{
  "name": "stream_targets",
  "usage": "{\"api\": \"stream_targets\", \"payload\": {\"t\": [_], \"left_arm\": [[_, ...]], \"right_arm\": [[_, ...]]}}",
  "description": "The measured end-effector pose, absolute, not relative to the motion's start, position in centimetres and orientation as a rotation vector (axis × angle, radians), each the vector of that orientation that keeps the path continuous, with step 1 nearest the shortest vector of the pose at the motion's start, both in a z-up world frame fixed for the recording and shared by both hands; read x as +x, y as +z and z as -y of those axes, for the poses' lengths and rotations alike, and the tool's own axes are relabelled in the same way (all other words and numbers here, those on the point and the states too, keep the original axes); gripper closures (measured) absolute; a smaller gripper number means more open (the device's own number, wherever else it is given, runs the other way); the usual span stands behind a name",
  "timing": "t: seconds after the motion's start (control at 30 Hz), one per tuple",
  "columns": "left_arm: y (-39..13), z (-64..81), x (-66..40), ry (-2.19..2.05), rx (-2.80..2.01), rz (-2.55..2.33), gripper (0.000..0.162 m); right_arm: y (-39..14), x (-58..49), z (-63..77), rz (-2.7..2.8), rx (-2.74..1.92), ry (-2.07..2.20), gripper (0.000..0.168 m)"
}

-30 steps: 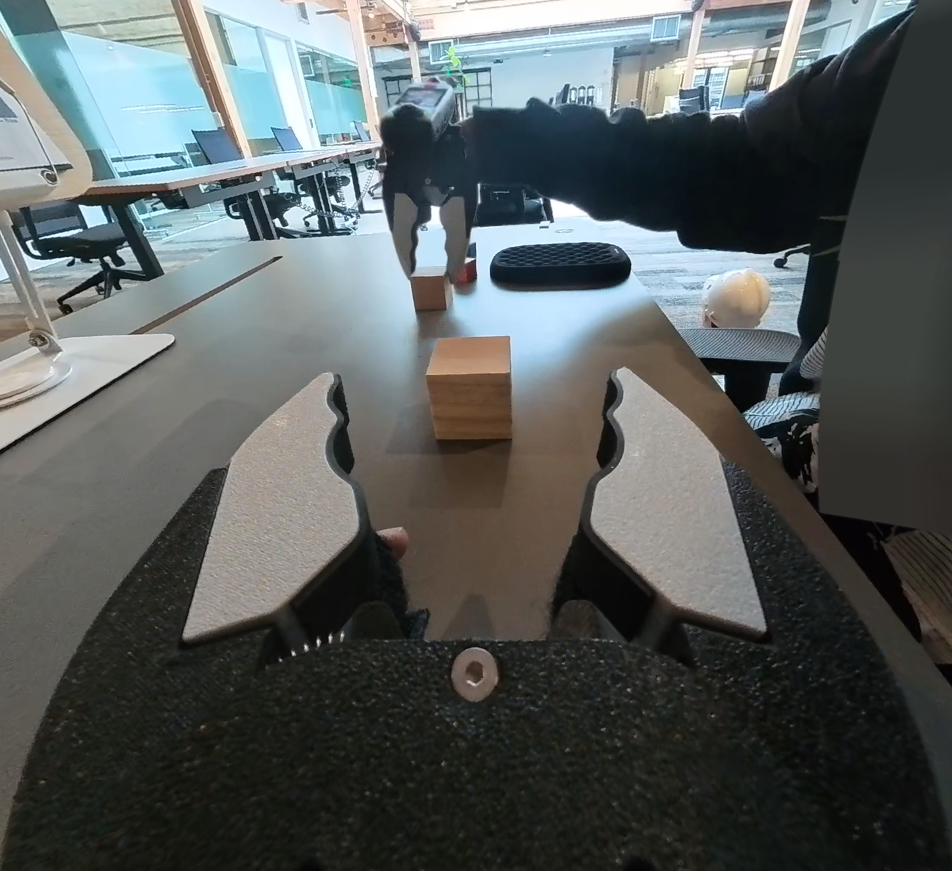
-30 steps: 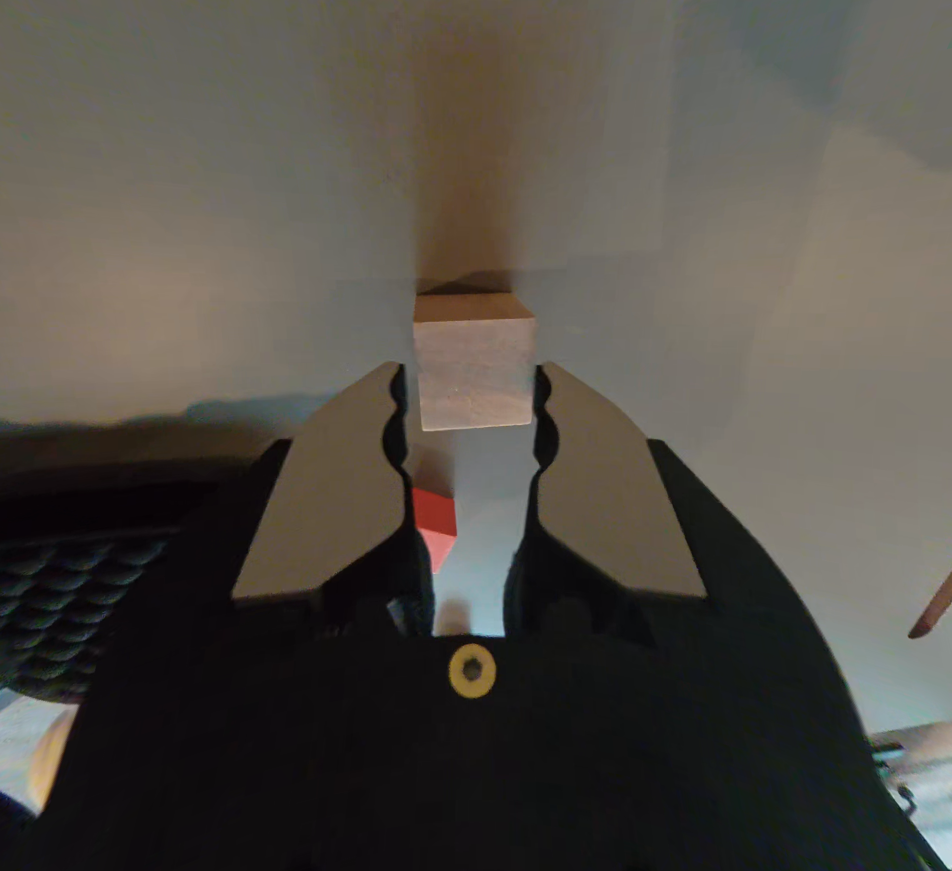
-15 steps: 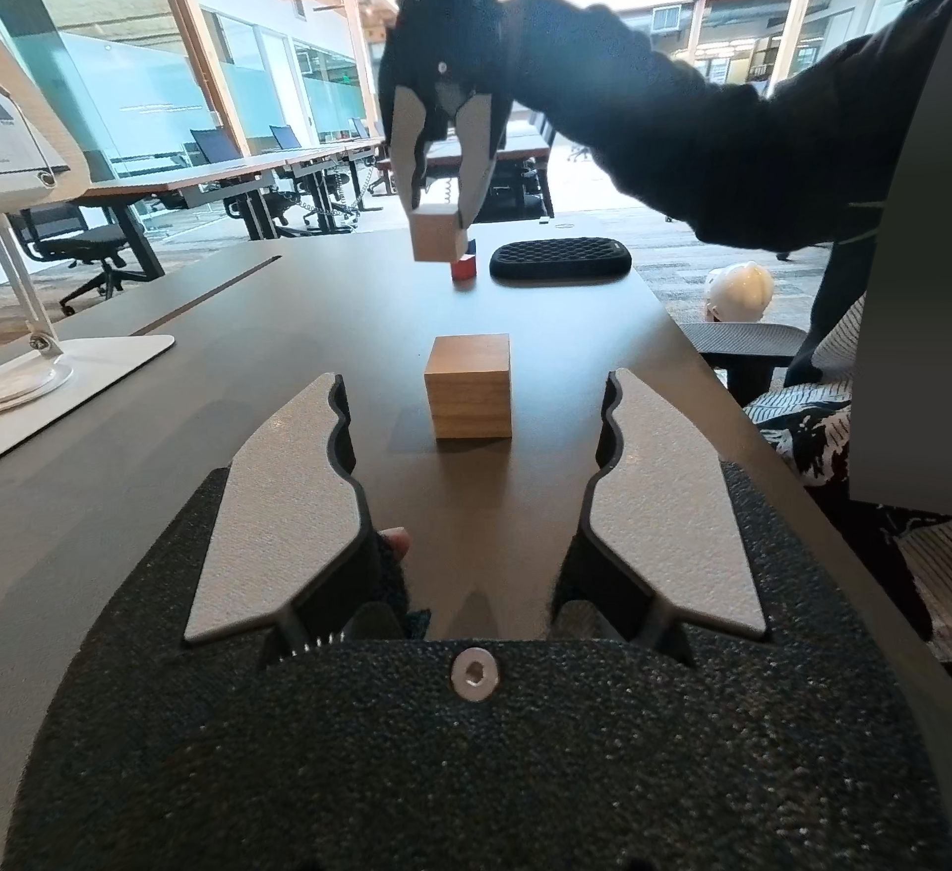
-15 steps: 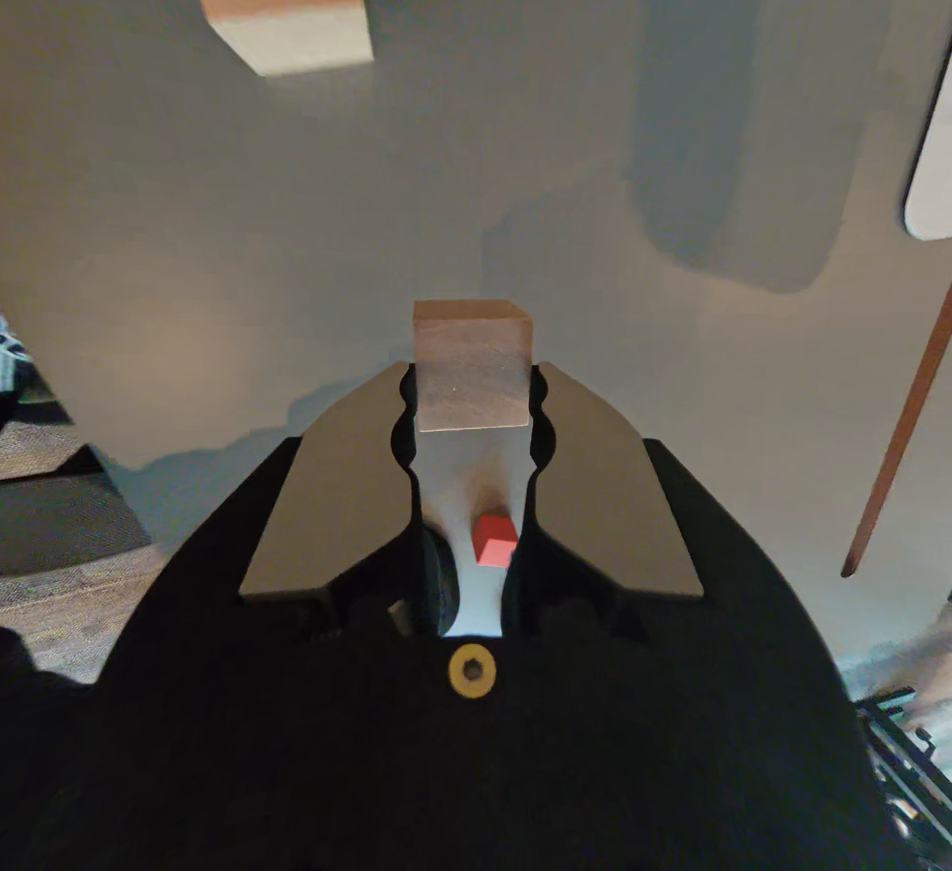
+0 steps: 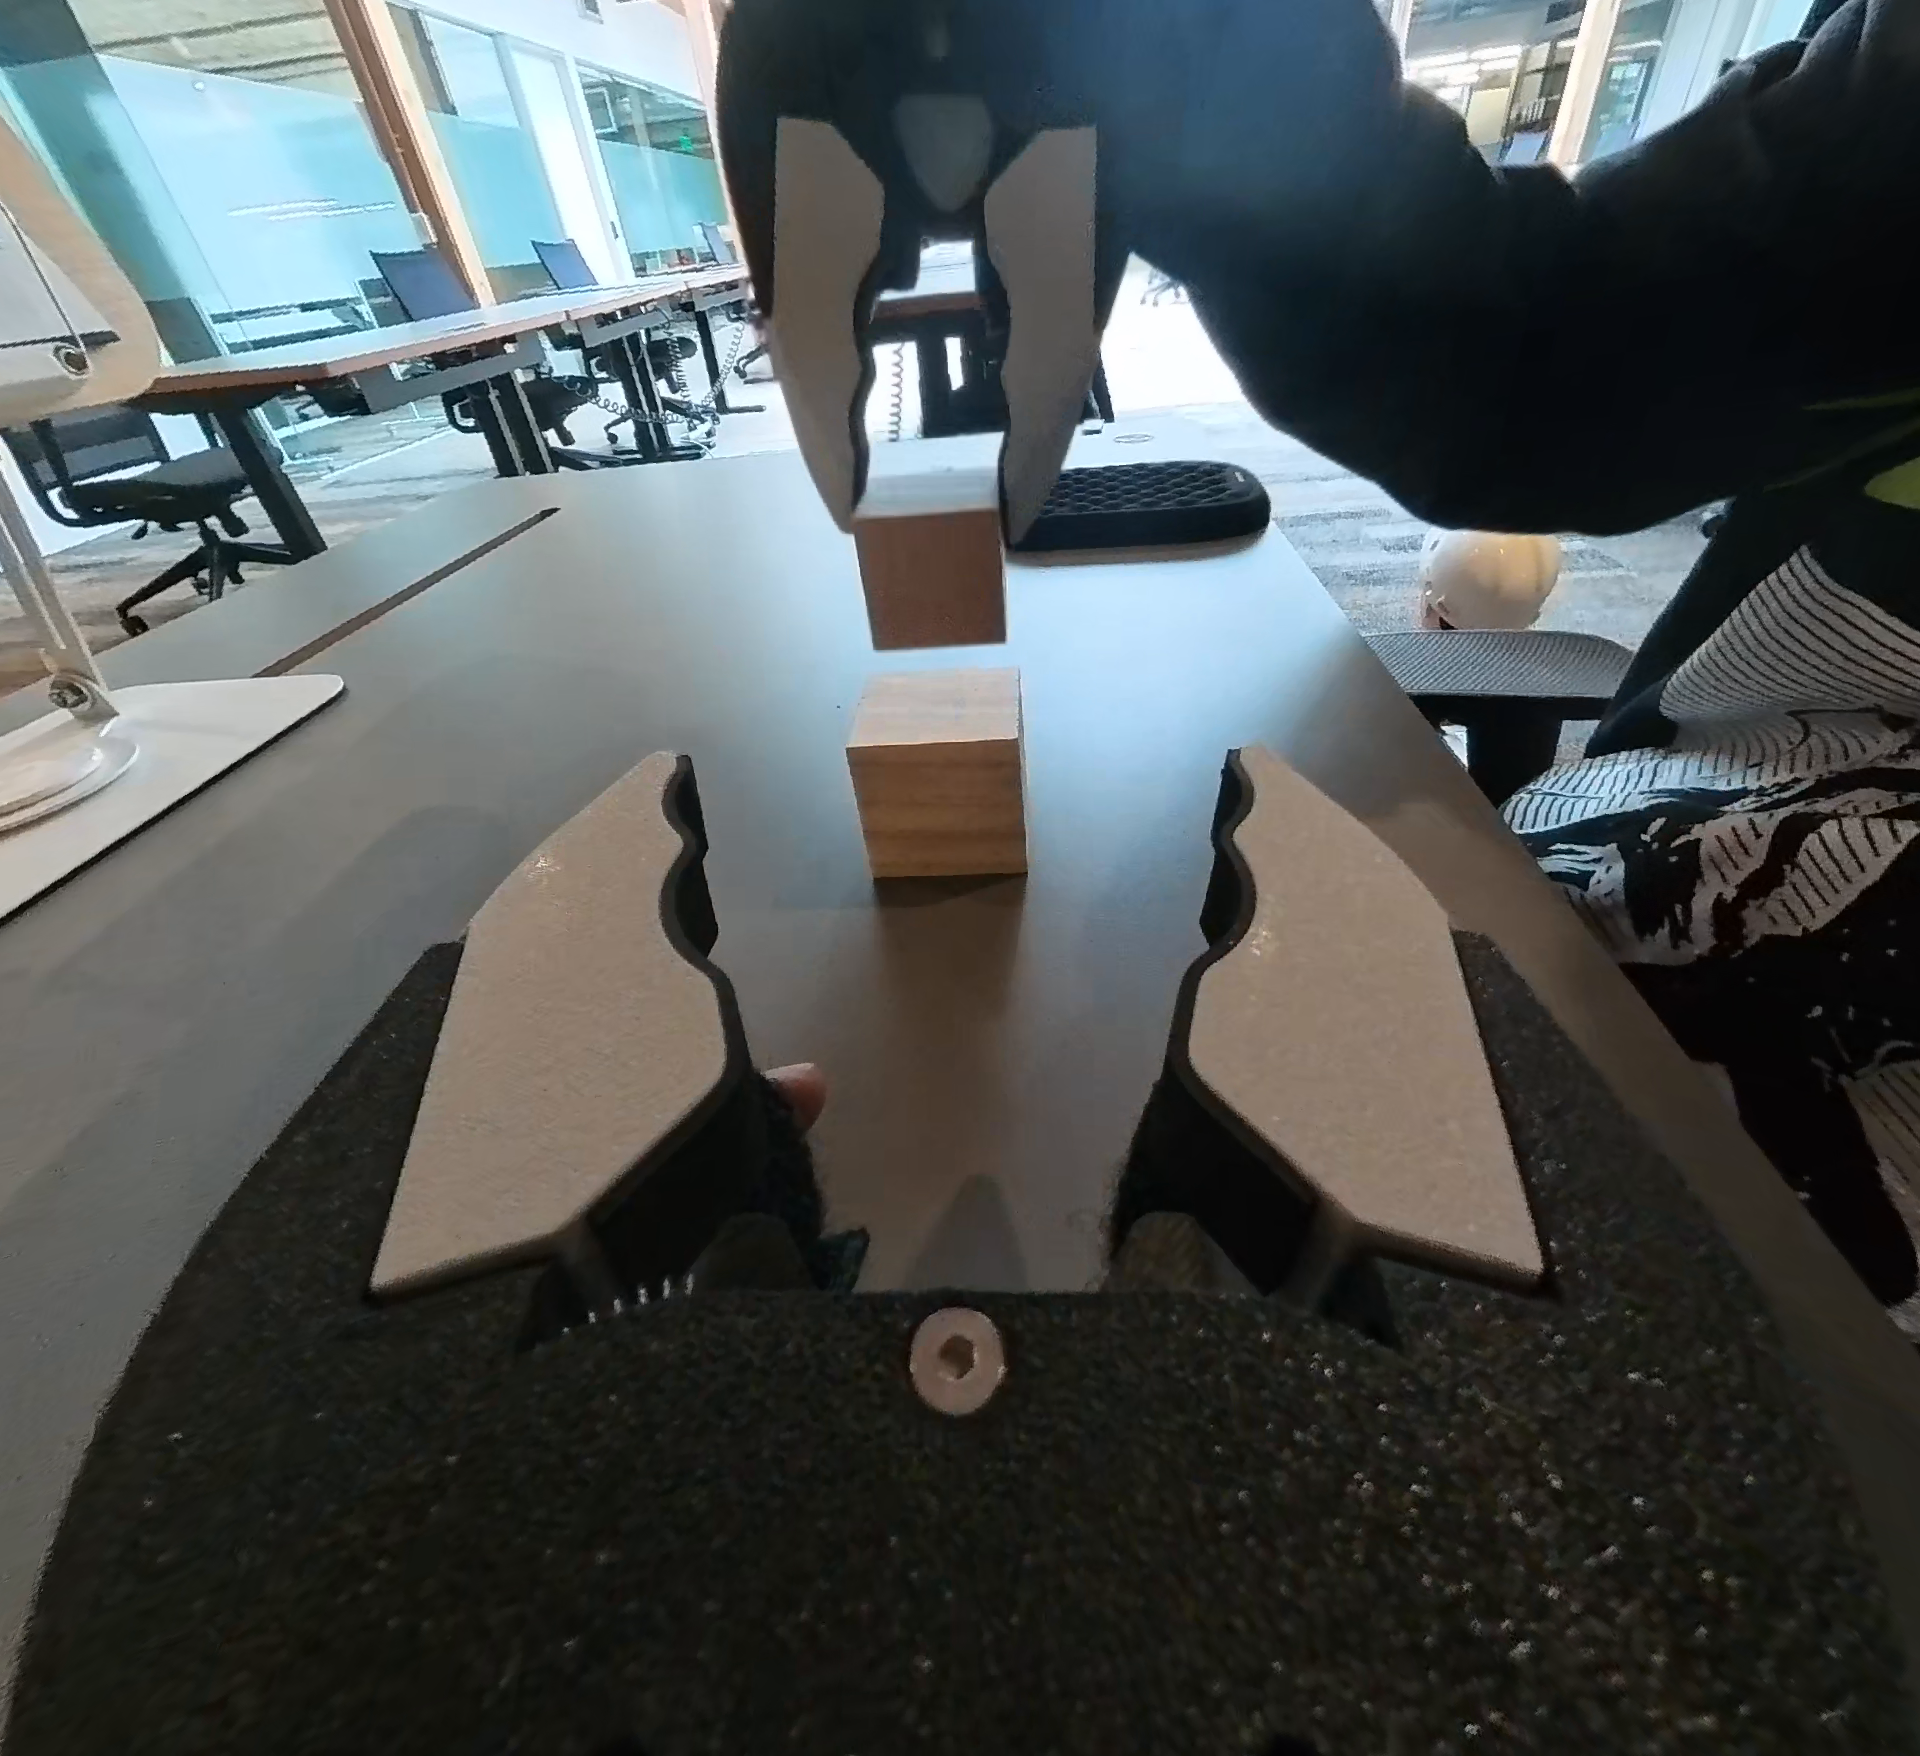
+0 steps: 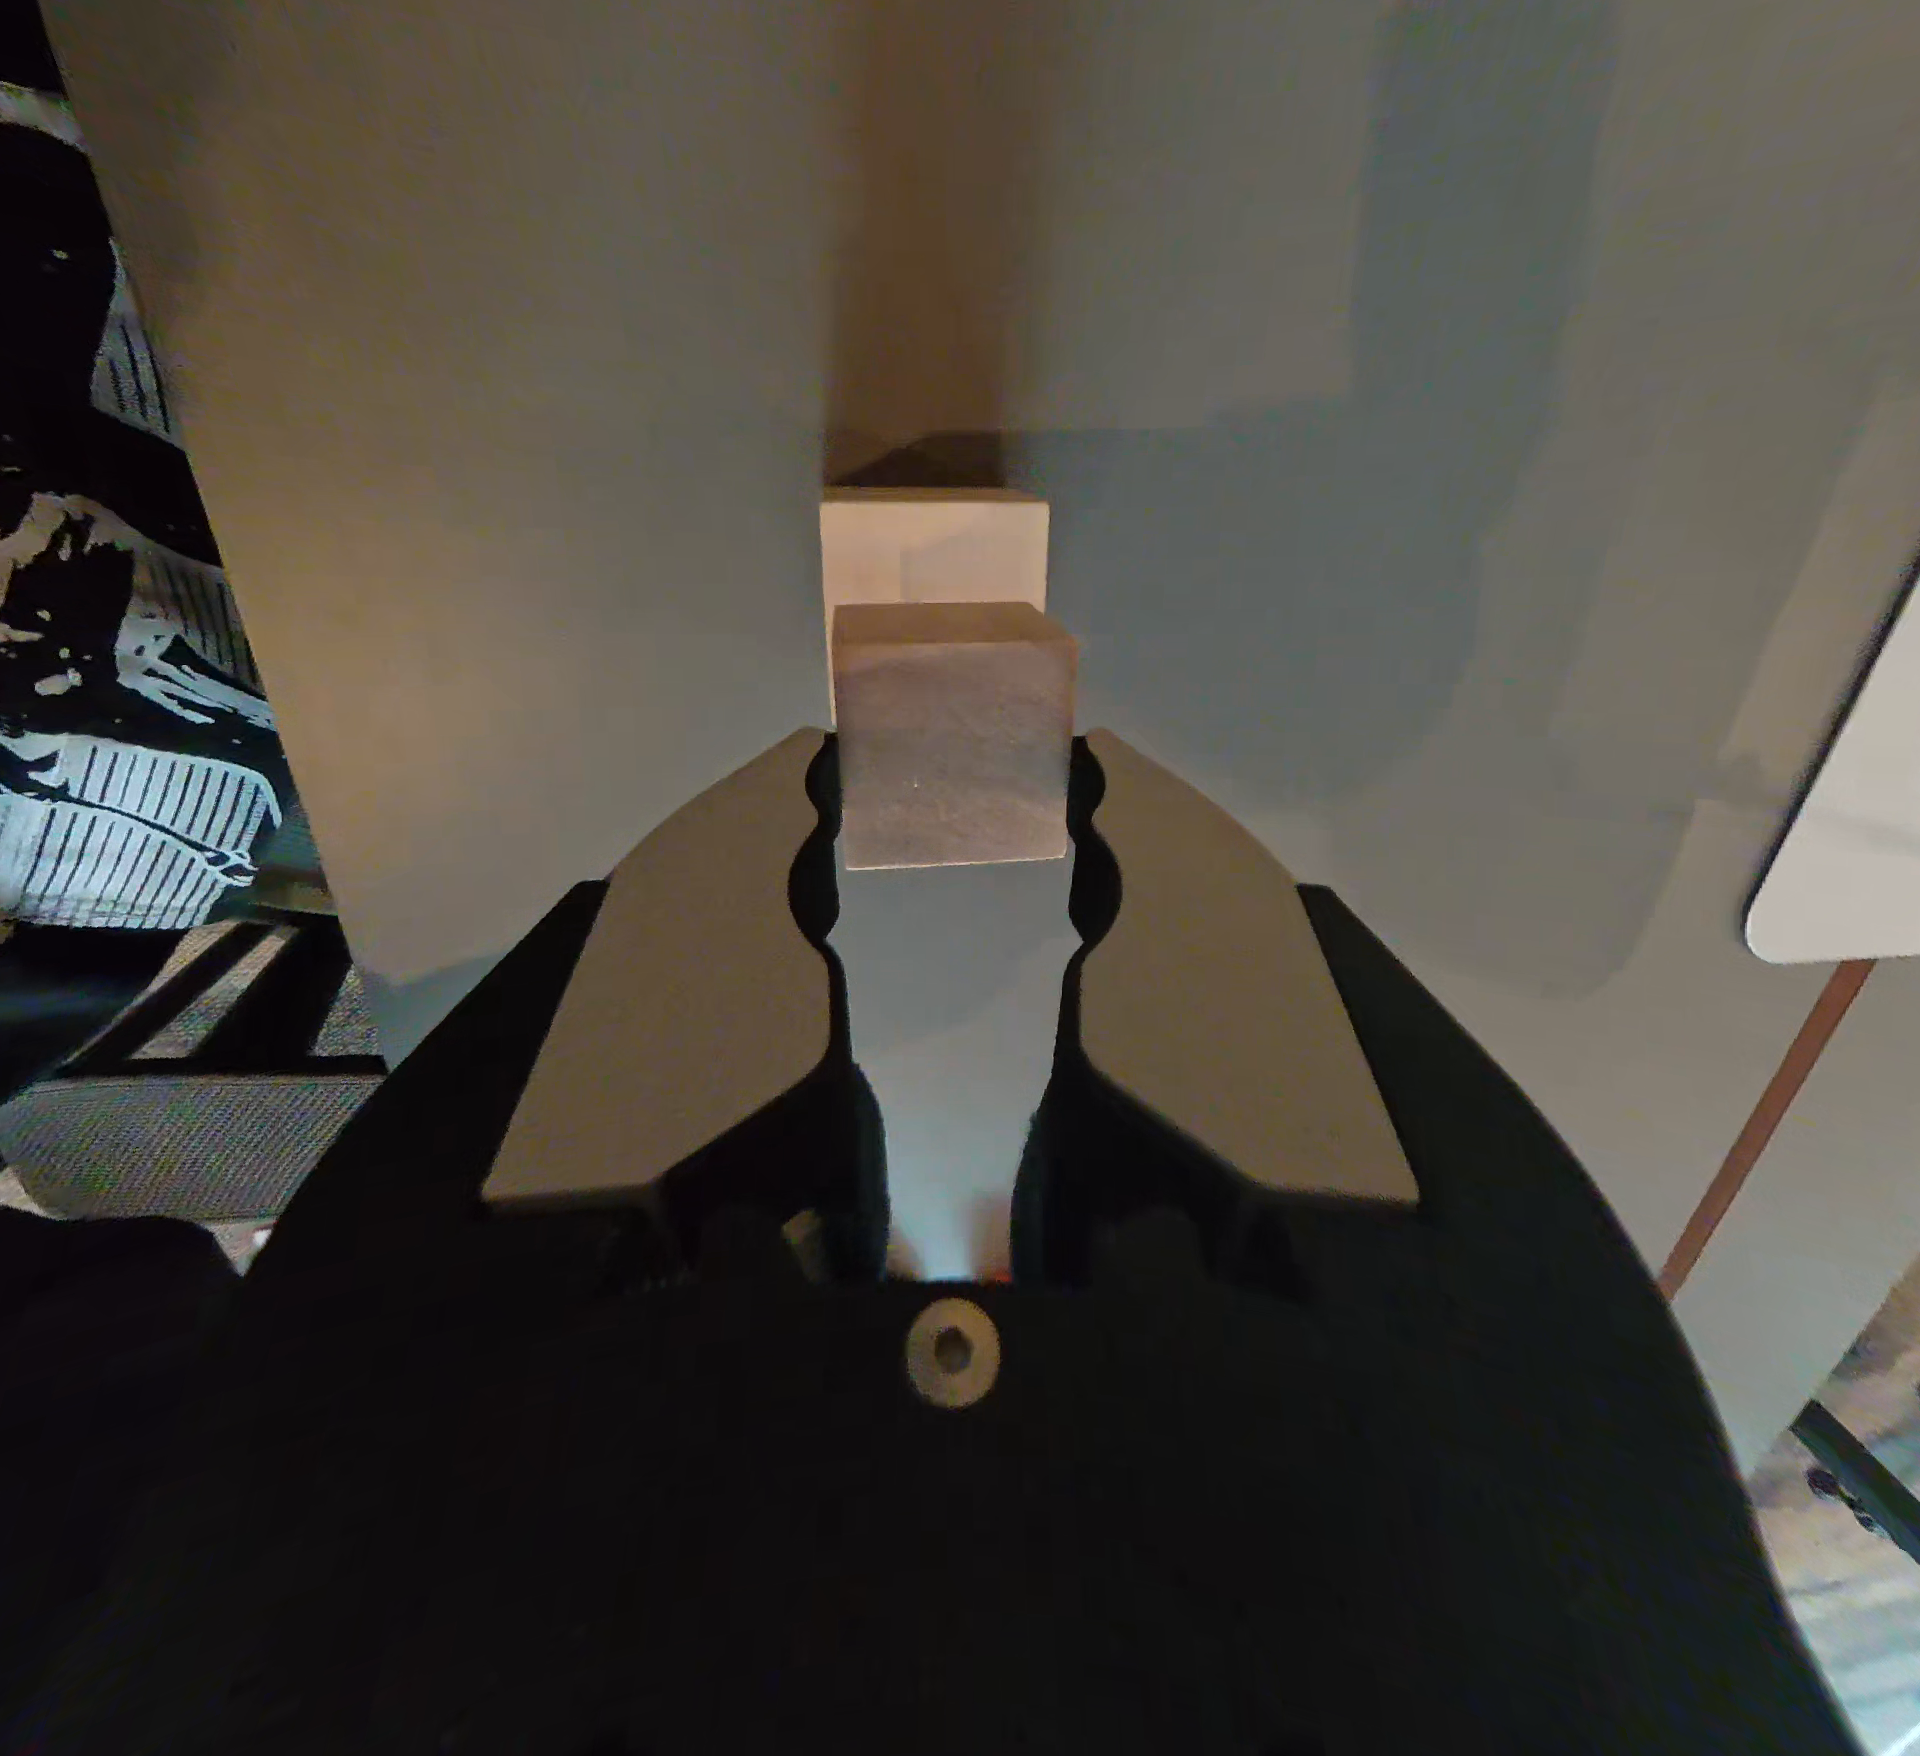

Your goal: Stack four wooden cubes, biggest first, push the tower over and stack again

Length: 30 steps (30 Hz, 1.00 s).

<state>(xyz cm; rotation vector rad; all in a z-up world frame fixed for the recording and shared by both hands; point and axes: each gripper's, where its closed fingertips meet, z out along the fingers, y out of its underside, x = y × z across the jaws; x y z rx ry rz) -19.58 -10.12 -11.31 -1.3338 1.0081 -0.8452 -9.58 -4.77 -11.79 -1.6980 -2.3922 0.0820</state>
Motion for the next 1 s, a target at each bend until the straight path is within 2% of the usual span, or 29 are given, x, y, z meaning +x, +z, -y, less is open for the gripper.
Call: {"api": "stream_targets", "payload": {"t": [1.0], "left_arm": [[-11.3,10.1,-19.6,-0.85,-1.341,-1.004,0.07]], "right_arm": [[-14.0,-10.6,4.5,2.413,-1.751,0.102,0.127]]}}
